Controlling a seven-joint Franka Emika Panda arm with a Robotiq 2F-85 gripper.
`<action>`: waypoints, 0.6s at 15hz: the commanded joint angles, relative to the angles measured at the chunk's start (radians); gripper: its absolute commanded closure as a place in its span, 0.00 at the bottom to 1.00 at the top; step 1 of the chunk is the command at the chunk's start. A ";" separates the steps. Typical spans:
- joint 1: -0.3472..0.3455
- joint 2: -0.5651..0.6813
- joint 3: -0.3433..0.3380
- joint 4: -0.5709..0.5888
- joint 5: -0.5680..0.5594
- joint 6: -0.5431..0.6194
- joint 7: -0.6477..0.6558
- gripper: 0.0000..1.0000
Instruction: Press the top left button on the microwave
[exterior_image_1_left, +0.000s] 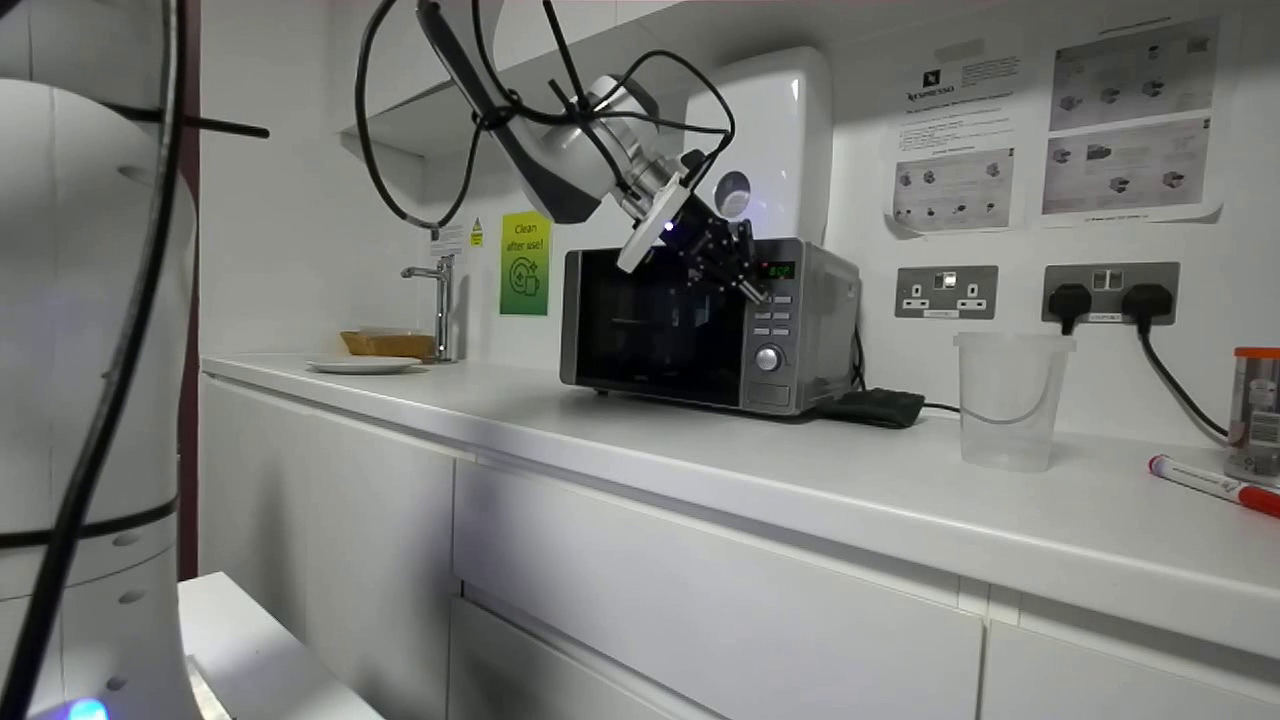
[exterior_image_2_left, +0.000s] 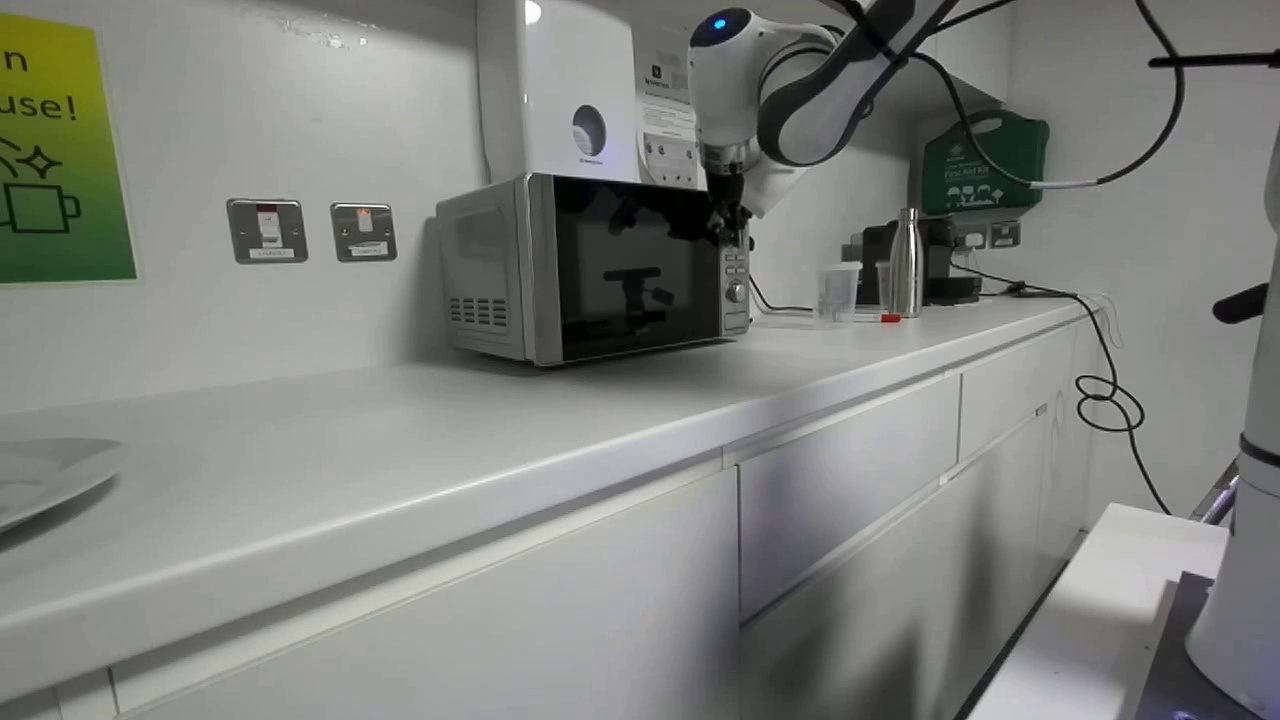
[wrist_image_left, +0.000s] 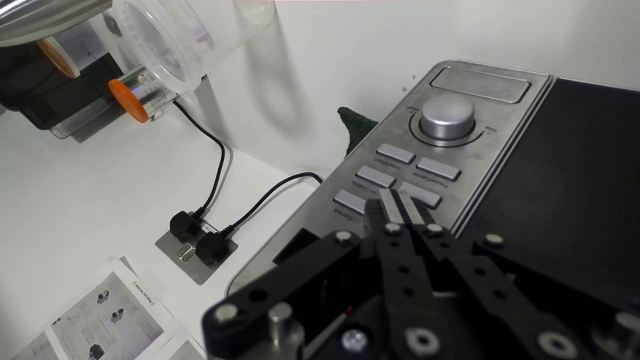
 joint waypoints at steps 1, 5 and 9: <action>0.001 0.016 0.000 0.034 -0.027 0.059 0.079 1.00; 0.005 0.008 0.002 0.038 0.009 0.072 0.170 1.00; 0.024 -0.009 -0.008 -0.004 0.249 0.071 0.050 1.00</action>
